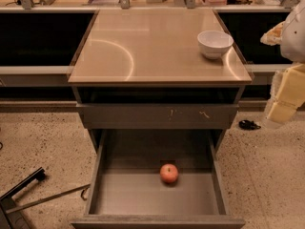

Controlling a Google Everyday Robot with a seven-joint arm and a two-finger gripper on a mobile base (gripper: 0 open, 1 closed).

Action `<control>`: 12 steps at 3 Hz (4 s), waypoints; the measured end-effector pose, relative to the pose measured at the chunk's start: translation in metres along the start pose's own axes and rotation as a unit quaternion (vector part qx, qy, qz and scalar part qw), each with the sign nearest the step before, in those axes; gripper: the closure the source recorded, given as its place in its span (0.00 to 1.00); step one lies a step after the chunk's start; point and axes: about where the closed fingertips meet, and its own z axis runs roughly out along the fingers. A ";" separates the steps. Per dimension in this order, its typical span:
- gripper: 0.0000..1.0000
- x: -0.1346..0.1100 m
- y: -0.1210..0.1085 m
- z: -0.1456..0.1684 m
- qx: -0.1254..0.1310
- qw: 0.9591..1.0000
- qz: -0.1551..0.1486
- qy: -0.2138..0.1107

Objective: Pick apple from middle drawer and place on counter

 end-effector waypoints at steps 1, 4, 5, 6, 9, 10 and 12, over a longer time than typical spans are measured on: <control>0.00 0.000 0.000 0.000 0.000 1.000 0.000 0.000; 0.19 0.054 0.009 0.207 -0.040 0.993 0.059 -0.098; 0.15 0.054 0.009 0.207 -0.040 0.993 0.059 -0.098; 0.00 0.054 0.009 0.207 -0.040 0.993 0.059 -0.099; 0.00 0.047 0.058 0.374 -0.069 0.984 0.082 -0.141; 0.00 0.022 0.073 0.446 -0.093 0.984 0.055 -0.140; 0.00 0.020 0.077 0.464 -0.113 0.979 0.068 -0.158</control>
Offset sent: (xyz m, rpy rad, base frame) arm 0.0174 -0.0071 -0.0733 0.1934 0.0038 0.0023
